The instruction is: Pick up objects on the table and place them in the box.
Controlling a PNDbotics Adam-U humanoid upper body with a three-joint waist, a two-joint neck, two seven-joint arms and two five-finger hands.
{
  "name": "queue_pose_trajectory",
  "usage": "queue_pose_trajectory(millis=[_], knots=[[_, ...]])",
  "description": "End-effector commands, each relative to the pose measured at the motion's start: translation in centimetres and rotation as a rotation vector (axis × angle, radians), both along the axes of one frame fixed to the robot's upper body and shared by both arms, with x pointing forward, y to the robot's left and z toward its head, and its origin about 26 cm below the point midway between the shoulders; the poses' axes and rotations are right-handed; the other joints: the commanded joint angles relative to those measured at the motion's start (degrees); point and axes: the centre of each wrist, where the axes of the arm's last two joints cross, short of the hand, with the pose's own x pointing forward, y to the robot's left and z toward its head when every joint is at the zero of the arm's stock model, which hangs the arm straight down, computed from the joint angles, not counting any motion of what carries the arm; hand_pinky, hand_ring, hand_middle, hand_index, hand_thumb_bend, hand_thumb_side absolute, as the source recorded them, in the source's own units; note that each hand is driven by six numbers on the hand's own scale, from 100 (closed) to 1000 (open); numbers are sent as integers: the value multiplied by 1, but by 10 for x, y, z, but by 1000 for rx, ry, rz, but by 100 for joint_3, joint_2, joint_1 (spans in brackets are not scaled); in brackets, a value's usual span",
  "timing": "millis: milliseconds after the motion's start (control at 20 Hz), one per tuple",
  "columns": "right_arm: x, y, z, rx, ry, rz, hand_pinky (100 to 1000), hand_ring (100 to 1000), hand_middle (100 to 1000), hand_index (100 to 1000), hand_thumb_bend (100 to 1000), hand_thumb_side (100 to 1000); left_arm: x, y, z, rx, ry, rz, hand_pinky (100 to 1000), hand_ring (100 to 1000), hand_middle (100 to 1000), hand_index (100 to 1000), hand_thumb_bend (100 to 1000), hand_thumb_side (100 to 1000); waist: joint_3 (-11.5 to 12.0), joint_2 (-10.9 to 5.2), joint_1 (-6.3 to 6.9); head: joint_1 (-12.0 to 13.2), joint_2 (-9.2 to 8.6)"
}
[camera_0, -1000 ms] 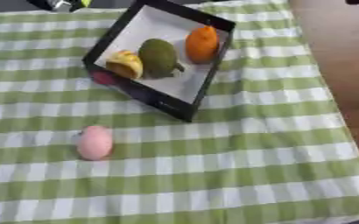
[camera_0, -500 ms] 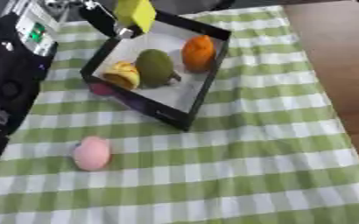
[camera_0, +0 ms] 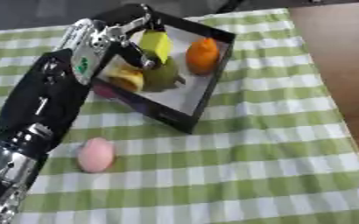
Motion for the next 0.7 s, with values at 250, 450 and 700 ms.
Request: queue_pose_trajectory(millis=[250,450,700], knots=[[-4,-1,7,-22,-19,6,997,827,715,776,176,356,-2,9,25,-17,-116,17,878,820,769,854,909,249,45,-171,21,-24,-30],[-3,-2,6,-22,-11,2,996,825,712,773,176,355,-6,18,47,-46,-173,16,891,824,769,855,838,258,98,-207,17,-89,28],[-4,-5,4,-19,-4,-11,996,823,711,772,177,352,-11,31,63,-66,-111,-5,908,840,784,875,852,344,169,-274,-1,-205,115]])
